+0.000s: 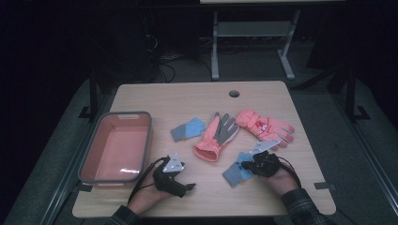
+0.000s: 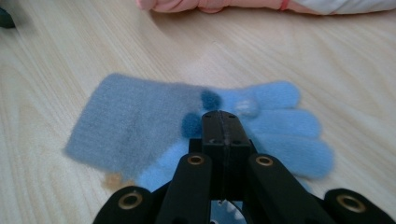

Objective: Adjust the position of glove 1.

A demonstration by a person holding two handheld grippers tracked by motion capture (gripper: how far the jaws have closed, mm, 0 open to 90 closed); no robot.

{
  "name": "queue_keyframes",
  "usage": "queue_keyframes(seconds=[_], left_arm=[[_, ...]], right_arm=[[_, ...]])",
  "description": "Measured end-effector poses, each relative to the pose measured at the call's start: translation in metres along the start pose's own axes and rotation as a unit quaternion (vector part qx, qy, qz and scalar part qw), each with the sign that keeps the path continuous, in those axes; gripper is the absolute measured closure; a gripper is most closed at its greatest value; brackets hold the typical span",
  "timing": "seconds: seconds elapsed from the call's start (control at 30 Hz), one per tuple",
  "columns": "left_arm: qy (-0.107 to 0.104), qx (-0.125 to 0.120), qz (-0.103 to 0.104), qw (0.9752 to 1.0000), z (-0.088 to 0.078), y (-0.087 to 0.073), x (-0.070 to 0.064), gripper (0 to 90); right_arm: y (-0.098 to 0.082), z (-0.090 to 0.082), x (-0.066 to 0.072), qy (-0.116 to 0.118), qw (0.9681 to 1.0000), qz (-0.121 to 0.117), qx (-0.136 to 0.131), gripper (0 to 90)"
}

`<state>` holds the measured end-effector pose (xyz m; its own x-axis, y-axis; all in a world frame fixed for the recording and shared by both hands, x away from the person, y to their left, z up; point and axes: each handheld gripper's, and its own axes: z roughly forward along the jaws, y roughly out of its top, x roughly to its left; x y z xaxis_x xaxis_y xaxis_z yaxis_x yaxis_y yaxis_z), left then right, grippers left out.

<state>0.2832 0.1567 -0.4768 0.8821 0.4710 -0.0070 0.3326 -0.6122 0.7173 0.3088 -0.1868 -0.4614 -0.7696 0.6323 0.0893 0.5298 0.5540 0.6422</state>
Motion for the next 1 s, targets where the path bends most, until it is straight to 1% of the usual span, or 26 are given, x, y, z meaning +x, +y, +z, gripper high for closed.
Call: queue_keyframes(seconds=[0.03,0.1,0.17,0.23,0.27,0.37,0.47,0.53,0.7,0.73,0.77,0.87,0.97,1.0], left_arm=[[0.0,0.0,0.0,1.0,0.0,0.0,0.0,12.4],[0.0,0.0,0.0,1.0,0.0,0.0,0.0,12.4],[0.0,0.001,0.0,1.0,0.0,0.0,0.0,12.4],[0.001,0.001,0.001,1.0,0.0,0.0,0.0,12.4],[0.001,0.001,0.001,1.0,0.0,0.0,0.0,12.4],[0.001,0.001,0.002,1.0,0.0,0.0,0.0,12.4],[0.001,0.001,0.002,1.0,0.0,0.0,0.0,12.4],[0.001,0.001,0.002,1.0,0.0,0.0,0.0,12.4],[0.002,0.0,0.001,1.0,0.0,0.0,0.0,12.4],[0.002,-0.001,0.001,1.0,0.0,0.0,0.0,12.4],[0.001,-0.001,0.001,1.0,0.0,0.0,0.0,12.4],[0.001,-0.001,0.001,1.0,0.0,0.0,0.0,12.4],[0.001,-0.001,0.001,1.0,0.0,0.0,0.0,12.4],[0.001,-0.001,0.001,1.0,0.0,0.0,0.0,12.4]], right_arm=[[0.001,0.002,0.002,0.001,1.0,0.002,0.0,90.0],[0.002,0.003,0.004,0.002,1.0,-0.003,0.0,90.0],[0.002,0.004,0.01,0.009,0.9999,-0.012,0.0,90.0],[0.004,0.006,0.015,0.012,0.9998,-0.014,0.0,90.0],[0.004,0.006,0.015,0.012,0.9998,-0.014,0.0,90.0],[0.007,0.01,0.026,0.023,0.9994,-0.024,0.001,90.0],[0.009,0.012,0.031,0.031,0.999,-0.031,0.001,90.0],[0.011,0.016,0.037,0.041,0.9984,-0.039,-0.001,90.0],[0.014,0.019,0.047,0.052,0.9974,-0.05,0.0,90.0],[0.016,0.021,0.052,0.057,0.9969,-0.055,0.002,90.0],[0.016,0.022,0.053,0.057,0.9966,-0.061,0.001,90.0],[0.017,0.023,0.056,0.06,0.9962,-0.063,0.0,90.0],[0.017,0.021,0.055,0.064,0.9961,-0.061,-0.005,90.0],[0.016,0.017,0.051,0.064,0.9963,-0.056,-0.013,90.0]])
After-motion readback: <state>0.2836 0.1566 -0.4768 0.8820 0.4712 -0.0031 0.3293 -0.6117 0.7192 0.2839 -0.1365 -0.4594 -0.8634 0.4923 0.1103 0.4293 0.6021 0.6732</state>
